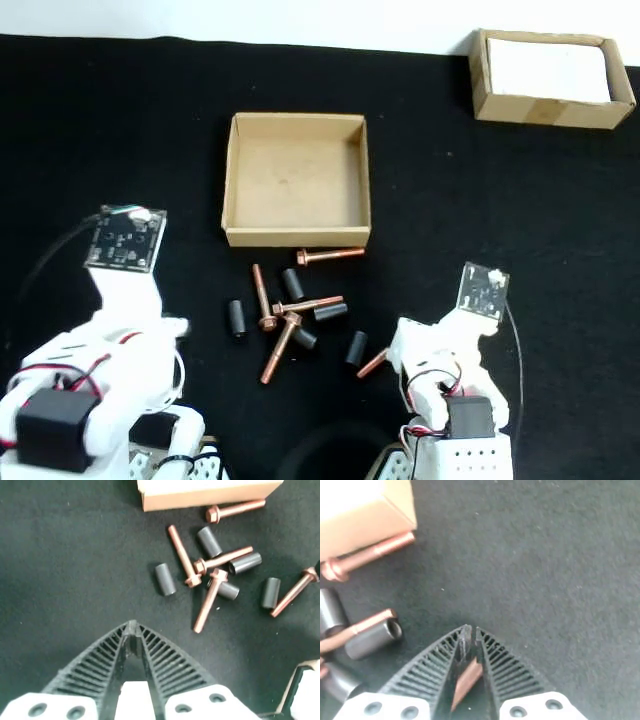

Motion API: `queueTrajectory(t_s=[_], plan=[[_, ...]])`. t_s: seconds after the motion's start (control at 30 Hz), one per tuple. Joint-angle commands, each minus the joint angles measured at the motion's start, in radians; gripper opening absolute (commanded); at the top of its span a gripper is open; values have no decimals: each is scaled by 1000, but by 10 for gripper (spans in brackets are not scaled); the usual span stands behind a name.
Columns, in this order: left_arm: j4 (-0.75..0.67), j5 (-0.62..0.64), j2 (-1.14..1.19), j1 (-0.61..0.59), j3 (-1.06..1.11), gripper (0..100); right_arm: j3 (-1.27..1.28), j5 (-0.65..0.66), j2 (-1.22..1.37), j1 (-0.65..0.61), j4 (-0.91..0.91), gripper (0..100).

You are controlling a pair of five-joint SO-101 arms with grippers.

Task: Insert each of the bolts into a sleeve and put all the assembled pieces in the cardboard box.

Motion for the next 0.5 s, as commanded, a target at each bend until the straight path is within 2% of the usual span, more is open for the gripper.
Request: queueTrajectory(t_s=[0.0, 0.1, 0.23, 0.37, 0.47], plan=[[5, 5, 1, -36, 2, 10, -194, -3, 8, 18, 85, 23], [5, 5, 44, -70, 1, 10, -406, -3, 44, 10, 186, 23], [5, 11, 179, -71, -16, 10, -696, -2, 254, -13, 346, 23], [5, 152, 325, -64, -71, 10, -997, 0, 562, -125, 616, 23], [5, 262, 410, -61, -101, 10, -1040, 0, 713, -229, 636, 23]])
